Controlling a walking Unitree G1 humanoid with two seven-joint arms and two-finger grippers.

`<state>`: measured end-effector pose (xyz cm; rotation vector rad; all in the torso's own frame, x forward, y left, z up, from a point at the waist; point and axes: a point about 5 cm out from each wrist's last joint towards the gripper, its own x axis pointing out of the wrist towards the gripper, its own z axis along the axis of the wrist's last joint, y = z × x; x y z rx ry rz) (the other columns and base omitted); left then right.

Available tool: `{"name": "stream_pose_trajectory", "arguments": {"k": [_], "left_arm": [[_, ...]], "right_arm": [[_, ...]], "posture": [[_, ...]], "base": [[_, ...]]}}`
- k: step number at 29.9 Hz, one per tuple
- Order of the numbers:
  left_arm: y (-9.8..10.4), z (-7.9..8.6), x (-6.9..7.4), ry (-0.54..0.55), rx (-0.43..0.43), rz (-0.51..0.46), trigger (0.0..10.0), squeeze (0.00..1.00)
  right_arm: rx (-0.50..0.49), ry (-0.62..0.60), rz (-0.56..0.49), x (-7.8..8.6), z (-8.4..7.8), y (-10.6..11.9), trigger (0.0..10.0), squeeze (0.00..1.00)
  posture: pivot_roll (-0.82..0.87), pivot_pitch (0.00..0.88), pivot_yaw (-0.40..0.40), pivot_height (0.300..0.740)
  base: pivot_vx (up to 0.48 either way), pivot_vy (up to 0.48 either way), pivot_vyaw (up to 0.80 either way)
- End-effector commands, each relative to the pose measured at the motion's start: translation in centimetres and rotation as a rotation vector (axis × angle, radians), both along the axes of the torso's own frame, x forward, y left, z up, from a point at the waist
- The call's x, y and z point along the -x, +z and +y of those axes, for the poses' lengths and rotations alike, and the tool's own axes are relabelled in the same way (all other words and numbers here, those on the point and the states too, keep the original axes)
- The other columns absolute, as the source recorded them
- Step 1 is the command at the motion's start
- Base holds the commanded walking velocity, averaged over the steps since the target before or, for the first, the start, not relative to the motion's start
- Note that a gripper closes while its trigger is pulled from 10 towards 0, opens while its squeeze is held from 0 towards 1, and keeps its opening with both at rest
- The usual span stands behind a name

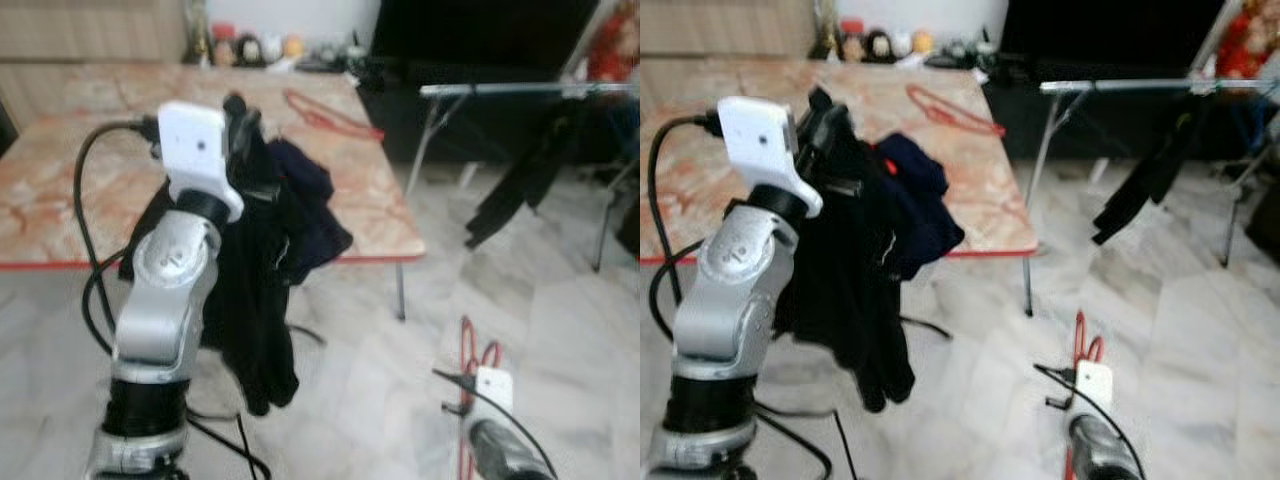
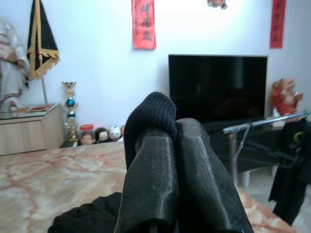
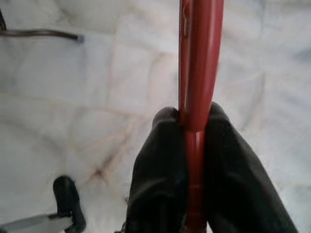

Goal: Hang hanger

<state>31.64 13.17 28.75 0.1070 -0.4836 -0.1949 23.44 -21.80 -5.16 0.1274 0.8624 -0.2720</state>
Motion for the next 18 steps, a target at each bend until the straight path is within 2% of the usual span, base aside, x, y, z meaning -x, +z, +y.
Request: {"name": "stream_pose_trajectory", "arguments": {"k": [1, 9, 18], "left_arm": [[1.8, -0.8, -0.2, -0.025, -0.021, -0.07, 10.0, 0.0], [4.6, -0.7, -2.0, -0.026, -0.065, -0.128, 10.0, 0.0], [5.6, -0.2, -3.3, -0.005, -0.081, -0.136, 10.0, 0.0]], "right_arm": [[0.016, -0.017, -0.005, -0.1, -0.7, 0.3, 10.0, 0.0], [0.013, -0.022, -0.002, -0.1, -0.6, 0.2, 10.0, 0.0], [0.011, -0.029, -0.003, -0.1, -0.6, 0.2, 10.0, 0.0]], "posture": [[0.18, 0.0, -0.11, 0.74], [0.19, 0.0, -0.103, 0.74], [0.18, 0.0, -0.094, 0.74]], "base": [[0.349, 0.0, 0.0], [0.364, 0.0, 0.0], [0.438, 0.0, 0.0]]}}
